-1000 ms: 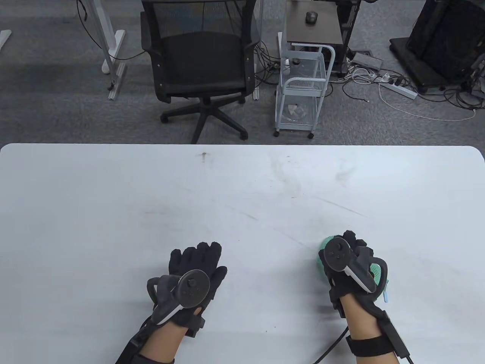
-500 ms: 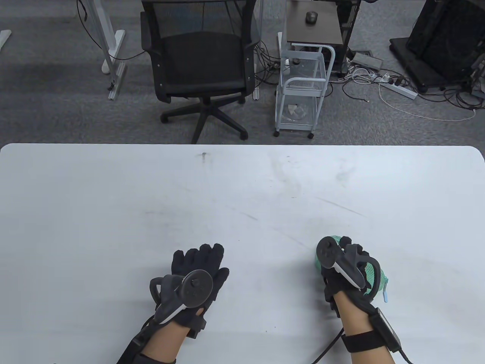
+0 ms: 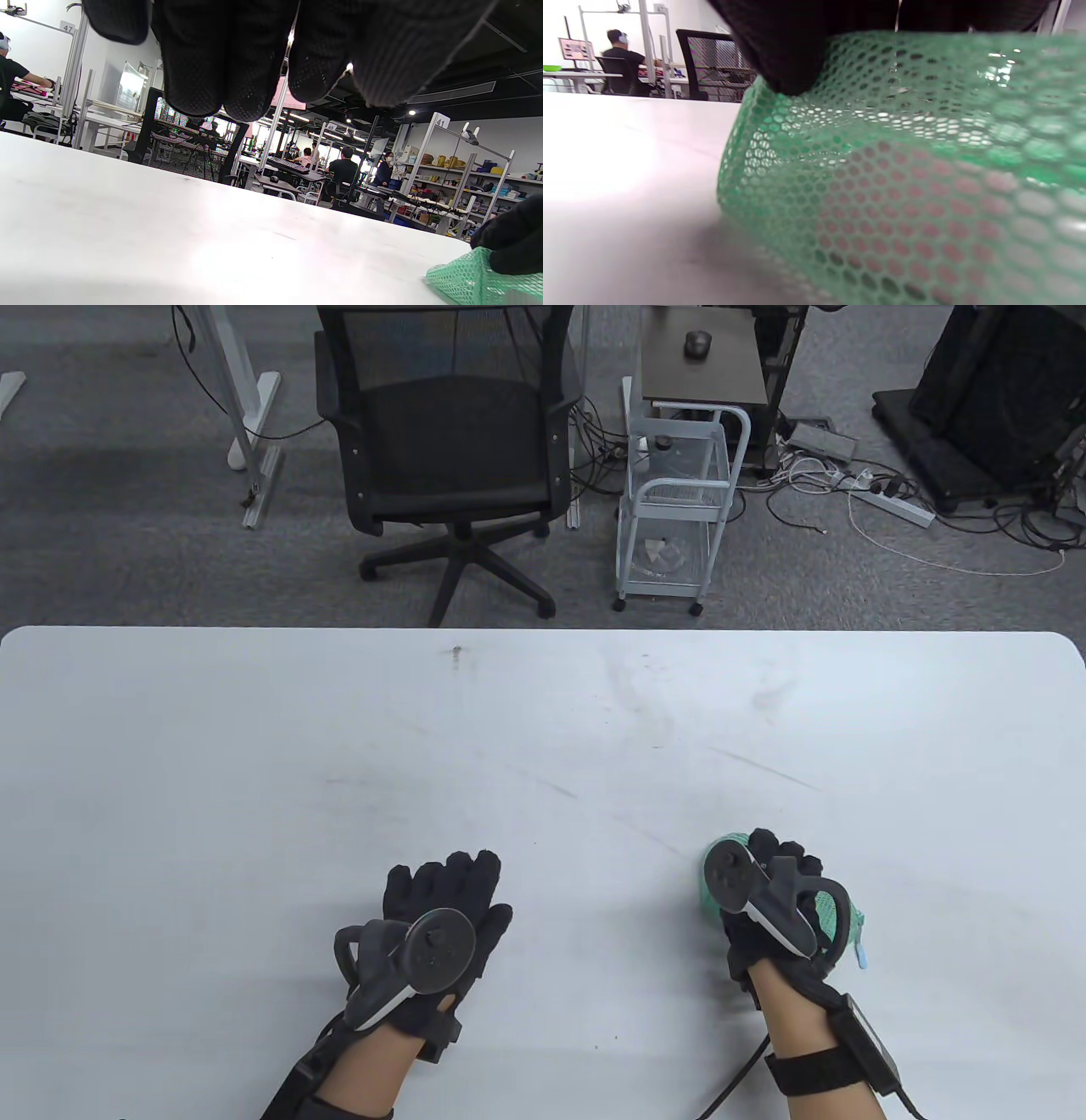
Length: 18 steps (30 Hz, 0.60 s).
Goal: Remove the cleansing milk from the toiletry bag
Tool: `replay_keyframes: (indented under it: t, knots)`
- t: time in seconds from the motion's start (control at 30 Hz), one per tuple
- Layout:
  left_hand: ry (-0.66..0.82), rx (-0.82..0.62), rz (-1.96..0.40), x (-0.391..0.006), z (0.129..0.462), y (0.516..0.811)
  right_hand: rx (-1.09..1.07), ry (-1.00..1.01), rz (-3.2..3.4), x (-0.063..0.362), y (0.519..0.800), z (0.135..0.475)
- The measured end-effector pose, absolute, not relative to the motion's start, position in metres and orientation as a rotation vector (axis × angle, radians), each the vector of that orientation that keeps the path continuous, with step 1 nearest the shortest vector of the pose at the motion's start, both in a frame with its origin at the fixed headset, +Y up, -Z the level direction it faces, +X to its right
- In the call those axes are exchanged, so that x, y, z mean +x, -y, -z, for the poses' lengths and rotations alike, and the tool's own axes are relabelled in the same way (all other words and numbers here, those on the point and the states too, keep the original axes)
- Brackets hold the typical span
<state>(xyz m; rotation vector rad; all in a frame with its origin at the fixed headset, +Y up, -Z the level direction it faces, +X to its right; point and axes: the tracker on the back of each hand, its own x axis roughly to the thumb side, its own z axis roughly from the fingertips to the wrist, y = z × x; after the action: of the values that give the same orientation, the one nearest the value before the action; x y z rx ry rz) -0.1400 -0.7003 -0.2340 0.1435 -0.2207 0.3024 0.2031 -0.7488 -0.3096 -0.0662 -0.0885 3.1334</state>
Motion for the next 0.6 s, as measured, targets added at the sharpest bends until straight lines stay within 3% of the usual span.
replay_keyframes:
  t: [0.6]
  knots:
    - [0.242,0.157,-0.315,-0.138,0.232,0.701,0.461,0.458,-3.085,0.158,0.717,0.275]
